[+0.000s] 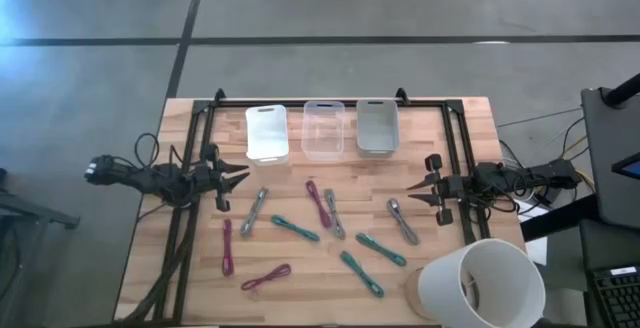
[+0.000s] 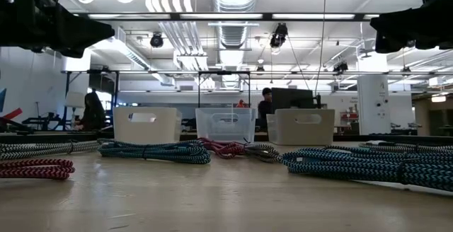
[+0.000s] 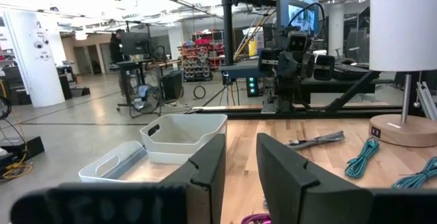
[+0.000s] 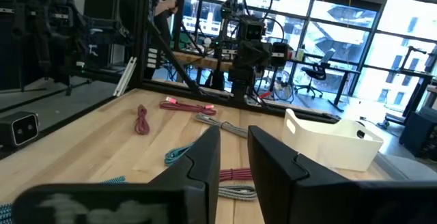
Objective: Pick & Place USB Port
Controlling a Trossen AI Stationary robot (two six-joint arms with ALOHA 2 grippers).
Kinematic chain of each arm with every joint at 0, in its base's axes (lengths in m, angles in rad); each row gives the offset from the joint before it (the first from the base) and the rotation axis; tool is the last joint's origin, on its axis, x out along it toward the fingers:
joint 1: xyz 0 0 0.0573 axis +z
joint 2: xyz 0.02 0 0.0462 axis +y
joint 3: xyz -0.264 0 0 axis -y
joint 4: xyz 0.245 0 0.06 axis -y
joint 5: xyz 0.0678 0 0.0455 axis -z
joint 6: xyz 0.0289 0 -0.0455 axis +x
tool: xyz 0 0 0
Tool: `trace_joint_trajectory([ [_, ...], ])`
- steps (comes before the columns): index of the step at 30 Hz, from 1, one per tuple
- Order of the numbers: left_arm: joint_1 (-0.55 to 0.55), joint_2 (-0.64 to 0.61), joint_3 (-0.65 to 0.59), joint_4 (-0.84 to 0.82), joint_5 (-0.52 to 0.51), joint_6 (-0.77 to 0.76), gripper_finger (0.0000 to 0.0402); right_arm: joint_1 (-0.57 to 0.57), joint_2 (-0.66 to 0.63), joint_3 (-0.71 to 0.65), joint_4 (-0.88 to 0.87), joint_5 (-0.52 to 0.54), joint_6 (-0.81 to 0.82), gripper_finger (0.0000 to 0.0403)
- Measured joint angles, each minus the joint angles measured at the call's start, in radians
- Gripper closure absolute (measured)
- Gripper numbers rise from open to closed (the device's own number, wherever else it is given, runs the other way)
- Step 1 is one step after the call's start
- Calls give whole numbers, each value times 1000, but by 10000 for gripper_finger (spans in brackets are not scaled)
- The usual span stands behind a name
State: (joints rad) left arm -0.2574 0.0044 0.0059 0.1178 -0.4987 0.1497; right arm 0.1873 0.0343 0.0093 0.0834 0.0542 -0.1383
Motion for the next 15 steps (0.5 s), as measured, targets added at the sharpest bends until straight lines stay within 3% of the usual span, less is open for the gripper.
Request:
trace_joint_trajectory([
  [15,0,0,0,2,0,0,312,0,0,0,0,0,0,323],
])
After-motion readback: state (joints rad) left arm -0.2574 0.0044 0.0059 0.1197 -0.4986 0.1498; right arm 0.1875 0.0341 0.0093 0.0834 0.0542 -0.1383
